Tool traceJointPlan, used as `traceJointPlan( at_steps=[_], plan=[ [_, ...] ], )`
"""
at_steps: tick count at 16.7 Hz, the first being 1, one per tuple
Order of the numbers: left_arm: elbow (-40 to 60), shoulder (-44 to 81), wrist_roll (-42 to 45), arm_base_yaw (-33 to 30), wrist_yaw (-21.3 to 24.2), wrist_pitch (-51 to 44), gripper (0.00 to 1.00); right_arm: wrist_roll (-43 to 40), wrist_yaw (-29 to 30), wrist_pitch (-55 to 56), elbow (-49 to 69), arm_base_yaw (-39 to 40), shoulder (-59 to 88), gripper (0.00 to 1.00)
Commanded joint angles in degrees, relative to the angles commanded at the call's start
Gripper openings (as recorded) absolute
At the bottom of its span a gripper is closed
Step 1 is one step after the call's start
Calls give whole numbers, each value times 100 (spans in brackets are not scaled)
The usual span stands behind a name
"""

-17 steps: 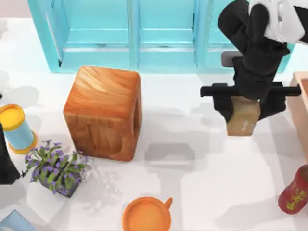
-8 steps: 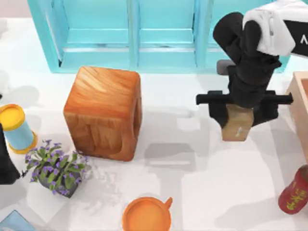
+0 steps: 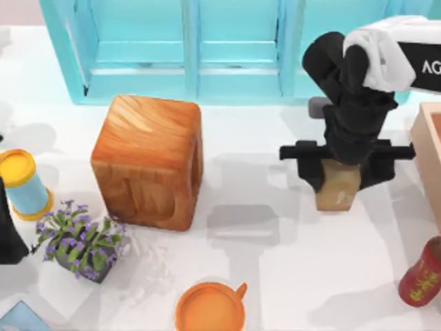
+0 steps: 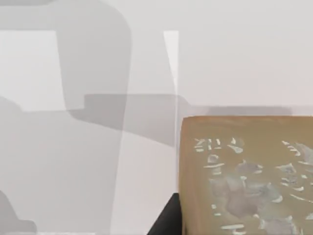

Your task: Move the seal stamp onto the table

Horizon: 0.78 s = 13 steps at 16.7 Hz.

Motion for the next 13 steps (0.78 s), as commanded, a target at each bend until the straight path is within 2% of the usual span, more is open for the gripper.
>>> traceJointPlan(
  at_steps=[11,13],
  plan=[
    [0,0,0,0,0,0,100,0,0,0,0,0,0,98],
    [0,0,0,0,0,0,100,0,0,0,0,0,0,100]
  ],
)
